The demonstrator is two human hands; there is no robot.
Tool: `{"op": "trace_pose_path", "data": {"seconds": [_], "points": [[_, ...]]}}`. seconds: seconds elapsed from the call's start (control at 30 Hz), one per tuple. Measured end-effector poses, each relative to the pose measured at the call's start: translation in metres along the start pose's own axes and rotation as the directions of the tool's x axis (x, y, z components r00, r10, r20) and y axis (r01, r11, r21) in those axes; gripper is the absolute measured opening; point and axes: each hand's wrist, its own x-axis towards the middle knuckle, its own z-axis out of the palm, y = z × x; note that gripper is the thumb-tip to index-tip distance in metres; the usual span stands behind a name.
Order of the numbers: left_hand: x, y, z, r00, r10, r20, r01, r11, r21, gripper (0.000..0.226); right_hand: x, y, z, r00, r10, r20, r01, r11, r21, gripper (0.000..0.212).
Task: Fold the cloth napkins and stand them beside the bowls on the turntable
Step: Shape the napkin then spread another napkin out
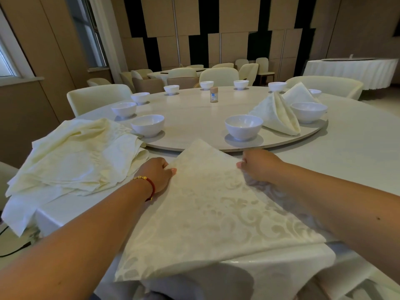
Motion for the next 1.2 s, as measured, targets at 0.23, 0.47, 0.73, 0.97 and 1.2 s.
{"op": "trace_pose_path", "data": {"seconds": [0.23,0.47,0.73,0.97,1.2], "points": [[0.024,0.033,-0.013,0.999,0.004,-0.053,-0.006,0.999,-0.041,0.030,0.007,-0.006,-0.030,0.964,0.015,-0.266,-0.051,0.991,-0.127,0.019],[0.040,0.030,0.020,0.994,-0.044,-0.103,0.045,0.999,0.007,0.029,-0.033,-0.027,-0.006,0.936,-0.236,-0.261,0.220,0.971,-0.092,0.046],[0.042,0.027,0.029,0.987,-0.013,-0.160,0.027,0.996,0.086,0.034,-0.051,-0.021,0.021,0.924,-0.334,0.189,0.348,0.936,-0.048,0.071],[-0.035,0.061,0.009,0.942,0.335,0.007,-0.335,0.939,0.084,0.025,-0.049,-0.022,0.024,0.926,-0.333,0.180,0.351,0.933,-0.078,0.065],[-0.114,0.047,0.020,0.880,0.320,0.351,-0.429,0.852,0.300,0.060,-0.054,-0.027,0.020,0.936,-0.302,0.178,0.317,0.947,-0.060,0.062]]}}
